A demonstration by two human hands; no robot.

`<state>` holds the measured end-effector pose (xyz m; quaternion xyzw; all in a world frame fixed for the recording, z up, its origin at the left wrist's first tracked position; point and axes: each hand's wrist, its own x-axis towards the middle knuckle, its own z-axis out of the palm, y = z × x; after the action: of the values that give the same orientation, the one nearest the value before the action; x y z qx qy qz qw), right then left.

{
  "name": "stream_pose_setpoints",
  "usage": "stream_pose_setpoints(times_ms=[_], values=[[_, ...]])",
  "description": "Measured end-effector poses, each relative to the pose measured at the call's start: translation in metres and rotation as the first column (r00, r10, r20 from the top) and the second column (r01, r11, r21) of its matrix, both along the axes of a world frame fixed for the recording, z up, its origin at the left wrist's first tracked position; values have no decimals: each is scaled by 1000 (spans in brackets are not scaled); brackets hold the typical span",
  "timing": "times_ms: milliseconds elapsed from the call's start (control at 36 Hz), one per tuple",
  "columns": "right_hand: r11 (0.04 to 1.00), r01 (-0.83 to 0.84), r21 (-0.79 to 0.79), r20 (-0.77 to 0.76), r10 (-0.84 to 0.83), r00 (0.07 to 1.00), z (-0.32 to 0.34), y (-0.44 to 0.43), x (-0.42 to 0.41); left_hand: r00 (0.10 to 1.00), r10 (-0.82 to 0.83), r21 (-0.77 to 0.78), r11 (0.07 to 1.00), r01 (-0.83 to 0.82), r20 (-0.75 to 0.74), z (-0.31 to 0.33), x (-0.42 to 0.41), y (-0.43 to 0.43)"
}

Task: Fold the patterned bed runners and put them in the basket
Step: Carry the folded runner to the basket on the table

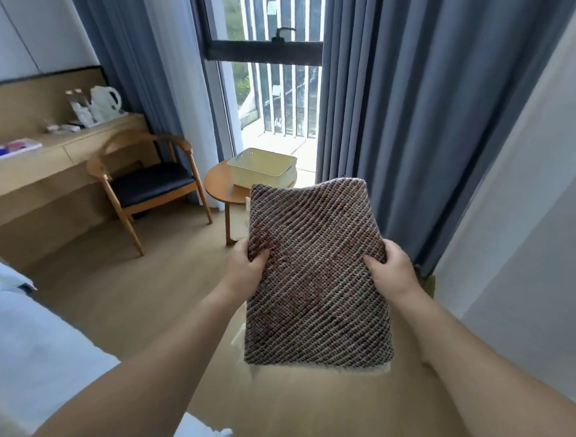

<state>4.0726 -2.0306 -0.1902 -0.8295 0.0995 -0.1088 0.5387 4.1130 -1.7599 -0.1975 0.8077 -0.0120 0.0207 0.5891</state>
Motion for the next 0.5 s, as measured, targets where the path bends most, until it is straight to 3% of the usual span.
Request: stream_pose_setpoints(times_ms=[278, 500], values=[[987, -160, 16, -14, 160, 987, 16, -70, 158, 989, 147, -18, 989, -148, -29, 8, 119, -62], [982, -189, -4, -58, 188, 980, 10, -89, 253, 988, 155, -64, 986, -156, -29, -7, 205, -82]])
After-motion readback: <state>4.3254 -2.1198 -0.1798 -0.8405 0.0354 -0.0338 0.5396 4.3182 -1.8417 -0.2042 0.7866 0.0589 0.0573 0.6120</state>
